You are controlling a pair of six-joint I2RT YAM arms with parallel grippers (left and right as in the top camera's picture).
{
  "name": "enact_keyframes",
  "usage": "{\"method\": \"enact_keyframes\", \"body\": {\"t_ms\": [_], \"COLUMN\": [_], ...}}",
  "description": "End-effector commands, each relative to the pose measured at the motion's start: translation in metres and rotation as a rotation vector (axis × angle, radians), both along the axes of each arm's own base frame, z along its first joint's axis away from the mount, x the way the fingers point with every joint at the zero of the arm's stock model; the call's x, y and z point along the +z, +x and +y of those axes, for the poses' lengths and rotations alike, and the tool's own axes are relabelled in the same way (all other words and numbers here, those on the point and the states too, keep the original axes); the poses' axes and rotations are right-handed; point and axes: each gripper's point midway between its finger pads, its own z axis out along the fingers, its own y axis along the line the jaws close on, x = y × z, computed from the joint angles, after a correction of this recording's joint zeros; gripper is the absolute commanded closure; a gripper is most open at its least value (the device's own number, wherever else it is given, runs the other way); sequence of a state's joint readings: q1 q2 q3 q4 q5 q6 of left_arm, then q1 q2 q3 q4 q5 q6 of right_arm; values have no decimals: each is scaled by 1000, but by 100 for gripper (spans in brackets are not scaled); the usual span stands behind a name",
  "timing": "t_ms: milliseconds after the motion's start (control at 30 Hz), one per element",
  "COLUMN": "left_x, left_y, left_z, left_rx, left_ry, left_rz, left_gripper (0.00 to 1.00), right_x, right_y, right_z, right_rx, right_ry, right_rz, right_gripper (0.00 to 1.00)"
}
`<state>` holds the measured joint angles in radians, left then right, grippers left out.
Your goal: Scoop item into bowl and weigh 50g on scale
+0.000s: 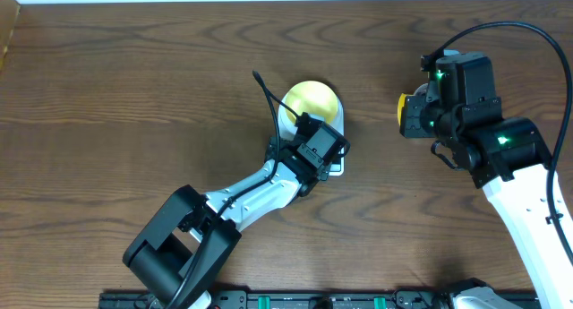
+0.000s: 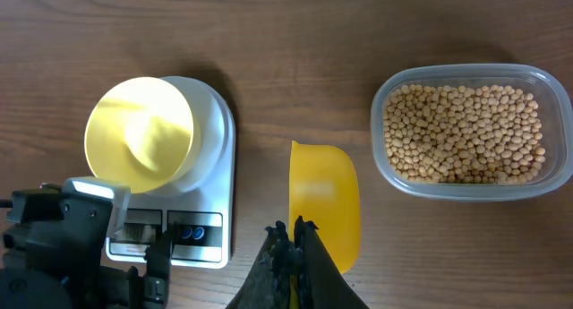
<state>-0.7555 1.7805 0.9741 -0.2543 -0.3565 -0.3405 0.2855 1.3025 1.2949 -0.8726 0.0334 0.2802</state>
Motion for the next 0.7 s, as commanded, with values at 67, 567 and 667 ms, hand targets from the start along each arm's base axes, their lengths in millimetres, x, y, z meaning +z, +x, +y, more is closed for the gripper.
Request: {"method": "enact_keyframes", "body": {"t_ms": [67, 567, 667], "left_x": [-17, -23, -24], "left_y": [-7, -8, -8], "left_z": [5, 5, 6], "left_rx": [-8, -8, -8], "left_ry": [38, 47, 51], "left_rz": [48, 58, 61], "left_gripper": [2, 2, 2], "right_x": [8, 7, 7], "right_y": [2, 2, 2], "right_z": [0, 0, 0], "right_rx": [5, 5, 5], "right_ry": [1, 1, 1], "right_rz": [-18, -17, -16], "right_gripper": [99, 99, 99]}}
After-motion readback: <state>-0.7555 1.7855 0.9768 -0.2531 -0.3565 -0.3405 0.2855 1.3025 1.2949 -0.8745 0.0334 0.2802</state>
